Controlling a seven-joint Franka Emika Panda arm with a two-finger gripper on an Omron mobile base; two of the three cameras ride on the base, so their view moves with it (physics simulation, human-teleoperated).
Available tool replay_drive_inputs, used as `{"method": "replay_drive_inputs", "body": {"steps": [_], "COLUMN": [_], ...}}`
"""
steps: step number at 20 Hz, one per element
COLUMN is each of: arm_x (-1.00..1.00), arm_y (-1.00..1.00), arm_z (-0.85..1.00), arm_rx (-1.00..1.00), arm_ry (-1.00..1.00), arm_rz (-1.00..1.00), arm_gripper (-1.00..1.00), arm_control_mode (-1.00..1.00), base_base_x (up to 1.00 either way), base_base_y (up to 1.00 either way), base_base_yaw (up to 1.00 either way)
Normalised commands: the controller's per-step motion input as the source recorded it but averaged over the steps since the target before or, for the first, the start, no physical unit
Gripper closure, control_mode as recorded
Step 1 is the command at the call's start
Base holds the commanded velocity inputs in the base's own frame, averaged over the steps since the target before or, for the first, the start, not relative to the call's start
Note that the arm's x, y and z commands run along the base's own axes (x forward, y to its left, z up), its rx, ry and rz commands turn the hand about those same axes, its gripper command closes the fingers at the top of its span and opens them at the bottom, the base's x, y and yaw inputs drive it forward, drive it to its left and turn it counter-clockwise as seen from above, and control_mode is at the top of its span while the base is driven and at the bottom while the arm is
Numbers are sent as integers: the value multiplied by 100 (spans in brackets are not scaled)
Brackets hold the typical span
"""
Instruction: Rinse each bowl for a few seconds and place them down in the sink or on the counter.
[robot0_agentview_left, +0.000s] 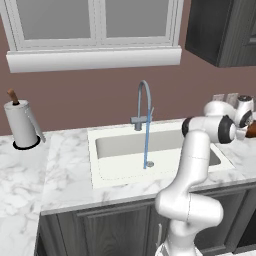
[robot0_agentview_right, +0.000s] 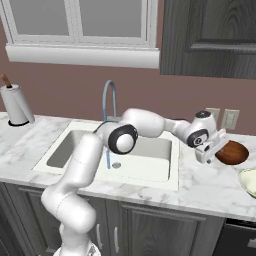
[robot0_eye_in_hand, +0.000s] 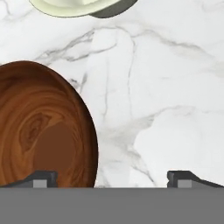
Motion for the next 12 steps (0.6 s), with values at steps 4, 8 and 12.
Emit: {"method": "replay_drive_inputs", "body": {"steps": [4,8,12], "arm_x": [26,24,22], "arm_y": [-15,-15,-17], "arm_z": [-6,-10,-15], "arm_rx": [1,3,3], "arm_ry": [6,7,6], "arm_rz": [-3,-2,-2], "arm_gripper": [-100,-100,-100], "arm_control_mode": [-100,-100,-100], "base_base_x": [0,0,0], "base_base_y": [0,0,0], "base_base_yaw": [0,0,0]}}
